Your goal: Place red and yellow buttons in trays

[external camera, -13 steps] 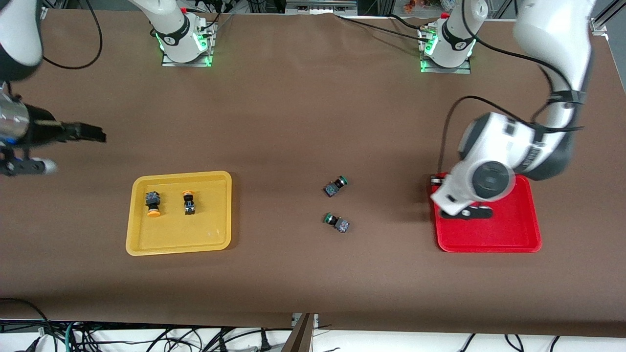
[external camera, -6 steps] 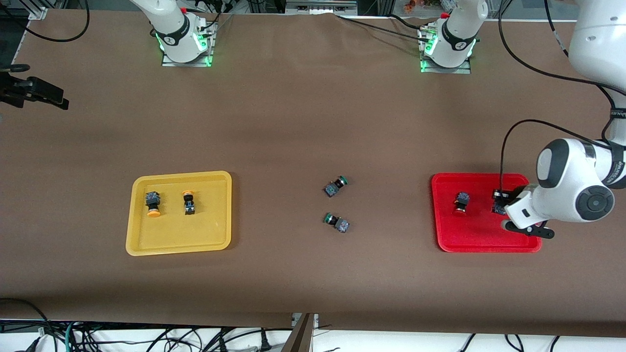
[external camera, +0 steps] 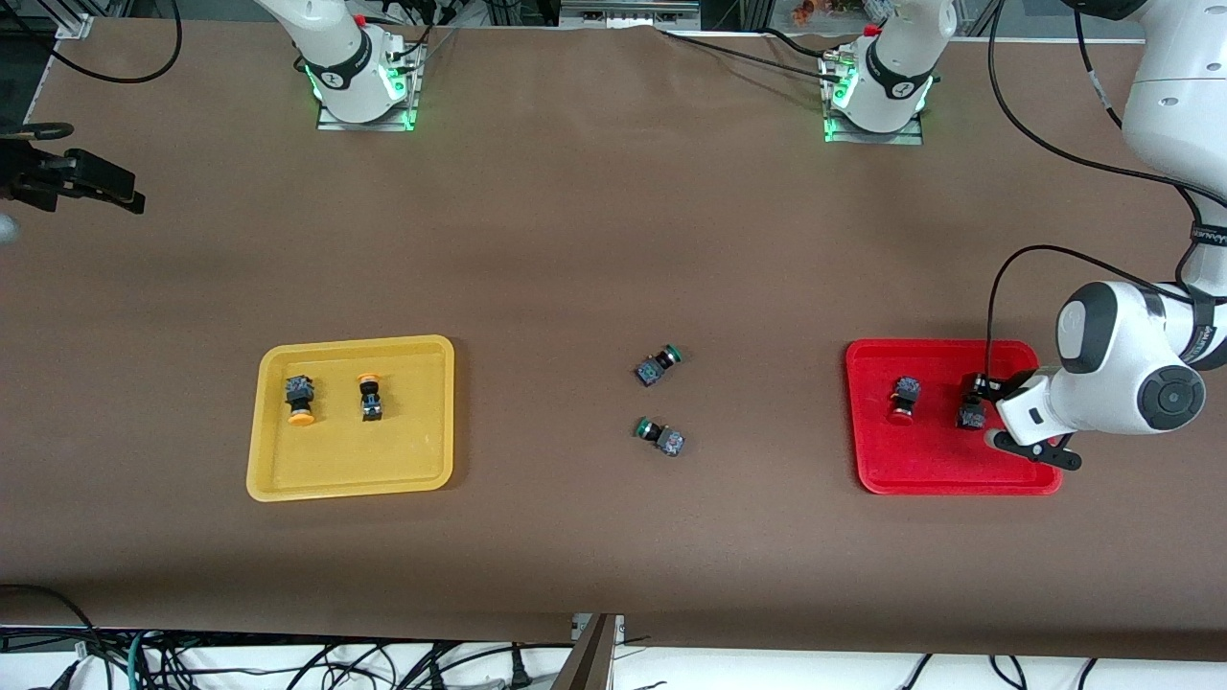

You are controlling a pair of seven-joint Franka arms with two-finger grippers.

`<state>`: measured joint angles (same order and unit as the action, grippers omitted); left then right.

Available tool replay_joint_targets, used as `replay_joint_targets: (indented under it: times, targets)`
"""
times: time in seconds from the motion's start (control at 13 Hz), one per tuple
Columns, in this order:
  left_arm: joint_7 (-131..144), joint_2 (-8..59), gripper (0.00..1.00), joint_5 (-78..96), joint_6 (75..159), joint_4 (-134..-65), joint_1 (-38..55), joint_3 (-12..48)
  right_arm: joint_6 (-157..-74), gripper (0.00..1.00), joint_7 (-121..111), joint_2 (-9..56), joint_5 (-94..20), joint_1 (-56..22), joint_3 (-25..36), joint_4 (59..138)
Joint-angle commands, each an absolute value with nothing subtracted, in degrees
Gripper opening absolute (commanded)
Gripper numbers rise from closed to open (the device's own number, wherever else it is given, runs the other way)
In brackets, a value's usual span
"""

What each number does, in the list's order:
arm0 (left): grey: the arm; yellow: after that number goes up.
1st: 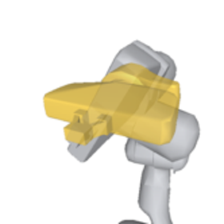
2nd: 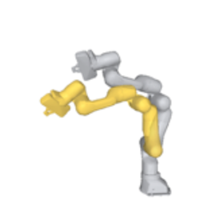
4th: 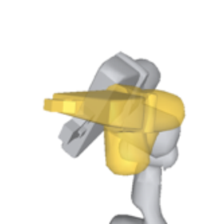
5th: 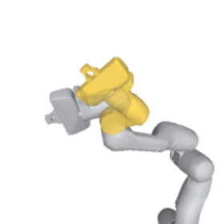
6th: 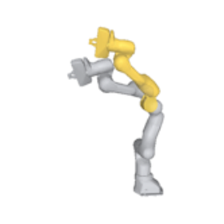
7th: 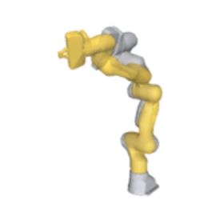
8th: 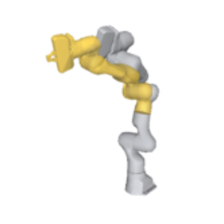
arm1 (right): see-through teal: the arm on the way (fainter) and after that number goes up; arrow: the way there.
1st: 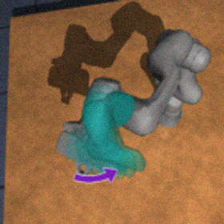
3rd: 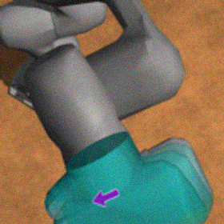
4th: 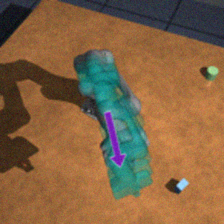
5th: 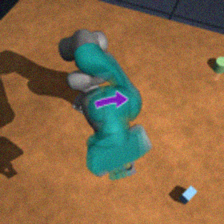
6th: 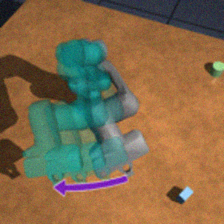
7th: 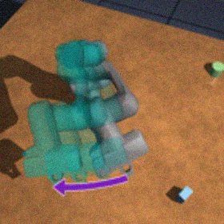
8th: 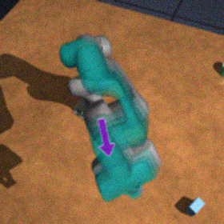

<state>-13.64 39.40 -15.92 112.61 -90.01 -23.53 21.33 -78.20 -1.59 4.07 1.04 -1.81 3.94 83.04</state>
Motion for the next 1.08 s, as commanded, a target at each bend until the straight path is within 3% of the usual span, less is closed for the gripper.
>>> replay_joint_targets:
  times: [0.0, 0.38, 0.62, 0.69, 0.85, 0.92, 1.0]
  targets:
    - [-13.1, 31.58, 1.0, -16.35, 106.81, -89.31, -23.29, 23.63, -77.88, 1.0, -1.85, 2.29, 1.58, -0.79, 2.81, 85.34]
    - [-6.08, 13.74, 1.0, -16.0, 92.67, -85.46, -23.29, 30.75, -76.99, 1.0, -1.76, 2.9, 1.76, -0.97, 2.99, 84.82]
    - [-4.93, 12.84, 1.0, -15.47, 81.31, -76.47, -23.2, 32.0, -77.08, 1.0, -1.76, 2.99, 1.76, -1.05, 2.9, 84.73]
    - [-1.96, 12.48, 1.0, -15.12, 81.21, -76.55, -20.77, 30.08, -77.25, 1.0, -1.5, 2.99, 1.76, -1.05, 2.9, 84.55]
    - [4.81, 9.08, 1.0, -9.79, 84.87, -80.57, -10.17, 15.12, -77.34, 1.0, -1.76, 3.08, 1.67, -1.05, 2.9, 84.46]
    - [4.92, 5.05, 1.0, -8.8, 90.04, -85.82, -4.71, 7.9, -77.43, 1.0, -1.76, 3.16, 1.76, -1.05, 2.9, 84.46]
    - [4.83, 0.31, 1.0, -7.05, 95.05, -91.87, -2.4, 5.73, -77.43, 1.0, -1.84, 3.16, 1.67, -1.05, 2.9, 84.46]
